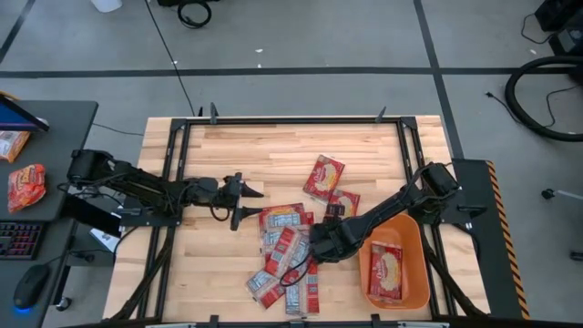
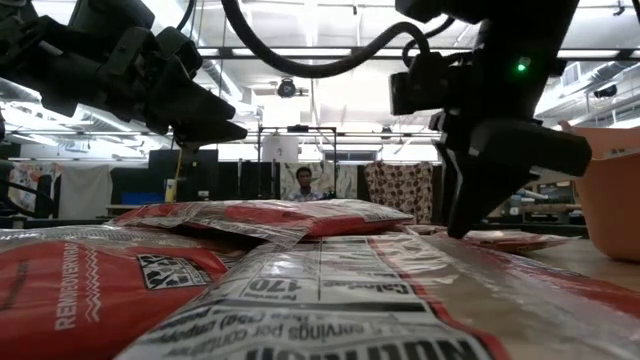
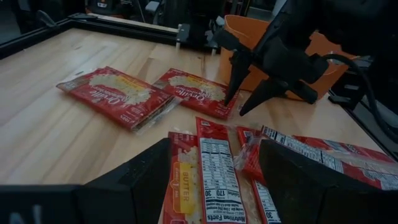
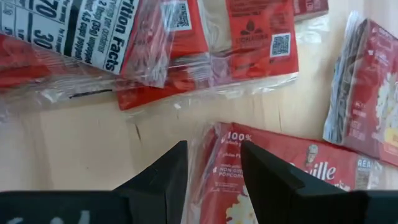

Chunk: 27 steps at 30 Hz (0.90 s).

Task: Sort popcorn bags into baskets
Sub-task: Put the red popcorn bag into the orange bin

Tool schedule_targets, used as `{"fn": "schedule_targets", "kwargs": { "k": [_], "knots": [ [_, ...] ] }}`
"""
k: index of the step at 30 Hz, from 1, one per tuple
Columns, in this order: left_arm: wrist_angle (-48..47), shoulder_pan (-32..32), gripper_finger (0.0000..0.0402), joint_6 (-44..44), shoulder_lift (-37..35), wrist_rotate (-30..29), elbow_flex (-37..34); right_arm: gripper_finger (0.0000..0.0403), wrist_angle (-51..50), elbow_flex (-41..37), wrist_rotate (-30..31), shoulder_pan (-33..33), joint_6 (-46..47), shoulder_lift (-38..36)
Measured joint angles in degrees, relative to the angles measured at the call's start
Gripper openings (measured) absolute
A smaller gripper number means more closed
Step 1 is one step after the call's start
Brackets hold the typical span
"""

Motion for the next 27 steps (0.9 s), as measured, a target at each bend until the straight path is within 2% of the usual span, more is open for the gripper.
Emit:
{"fn": "schedule_targets", "kwargs": {
  "k": [16,19,27],
  "knots": [
    [0.03,0.0,0.0247,0.04,0.0,0.01,0.0,0.0147,1.21,-3.16,-2.3,-0.2,-1.16,0.0],
    [0.03,0.0,0.0247,0.02,0.0,0.0,0.0,0.0122,1.28,-3.16,-2.19,-0.17,-3.68,0.0],
    [0.03,-0.02,0.0247,-0.02,0.02,0.0,0.0,0.0019,1.34,-3.16,-3.25,-0.2,-4.24,0.0]
  ]
}}
